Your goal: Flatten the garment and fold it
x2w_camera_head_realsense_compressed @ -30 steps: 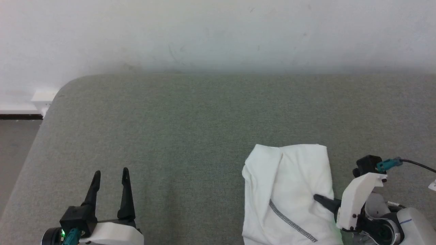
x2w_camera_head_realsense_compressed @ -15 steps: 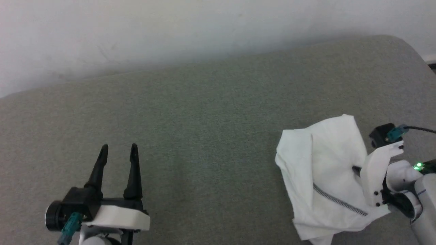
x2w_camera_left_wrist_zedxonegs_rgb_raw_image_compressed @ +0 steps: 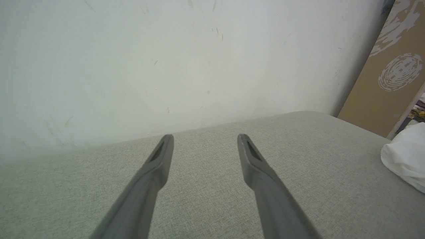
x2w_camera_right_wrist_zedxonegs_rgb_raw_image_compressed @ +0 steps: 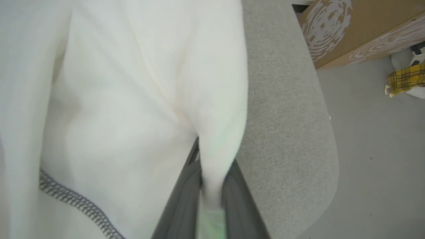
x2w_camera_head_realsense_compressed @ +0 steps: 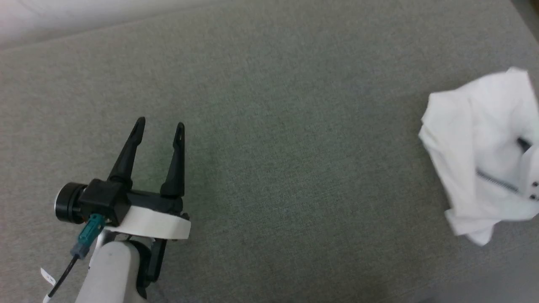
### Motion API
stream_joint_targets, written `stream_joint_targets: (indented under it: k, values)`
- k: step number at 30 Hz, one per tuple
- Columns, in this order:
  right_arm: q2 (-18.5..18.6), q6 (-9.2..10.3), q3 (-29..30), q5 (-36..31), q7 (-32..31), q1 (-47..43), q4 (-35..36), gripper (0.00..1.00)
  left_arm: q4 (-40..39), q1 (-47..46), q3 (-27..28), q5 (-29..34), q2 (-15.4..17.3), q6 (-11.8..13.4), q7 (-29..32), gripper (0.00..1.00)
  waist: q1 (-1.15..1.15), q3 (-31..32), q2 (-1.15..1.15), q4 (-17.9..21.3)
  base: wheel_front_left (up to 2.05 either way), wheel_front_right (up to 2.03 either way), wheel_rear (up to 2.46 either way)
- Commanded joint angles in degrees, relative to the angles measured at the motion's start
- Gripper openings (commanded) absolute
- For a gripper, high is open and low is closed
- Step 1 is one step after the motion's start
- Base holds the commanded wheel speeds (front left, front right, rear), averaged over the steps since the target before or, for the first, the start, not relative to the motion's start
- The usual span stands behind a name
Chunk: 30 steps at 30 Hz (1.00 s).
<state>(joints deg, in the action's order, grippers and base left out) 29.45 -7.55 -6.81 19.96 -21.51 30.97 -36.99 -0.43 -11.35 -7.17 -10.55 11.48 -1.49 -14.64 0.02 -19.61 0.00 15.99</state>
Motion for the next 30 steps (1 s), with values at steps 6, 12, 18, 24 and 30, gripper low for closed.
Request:
stream_joint_targets:
  k: [6,12,18,24,30]
  values:
    - [-1.8,0.06,6.4,-6.9,10.7,4.5,-8.0,1.00,1.7,-2.3,-0.7,-0.1,0.1,-0.5,0.0,1.00,-0.02,-5.9,0.00,-0.2,0.00,0.00,0.00]
    - [-2.2,0.06,10.2,-12.5,17.9,3.8,-12.0,1.00,2.7,-1.8,-0.4,-0.3,-0.5,0.0,-0.2,1.00,-0.02,-3.4,0.00,-1.6,0.00,0.00,0.00]
    - [-1.7,0.06,14.8,-21.2,25.3,-0.8,-12.5,1.00,4.2,0.4,0.1,-0.9,-1.6,0.6,-0.3,1.00,-0.02,2.5,0.00,-3.6,0.00,0.00,0.00]
    - [-6.8,0.06,16.3,-25.2,28.1,-8.5,-3.7,1.00,4.0,4.8,2.1,-1.5,-3.5,2.1,-0.3,1.00,-0.02,9.2,0.00,-6.5,0.00,0.00,0.00]
    - [-13.9,0.06,12.5,-22.2,26.7,-16.2,8.9,1.00,4.2,9.6,4.7,-2.0,-4.6,3.7,-0.3,1.00,-0.02,13.4,0.00,-9.3,0.00,0.00,0.00]
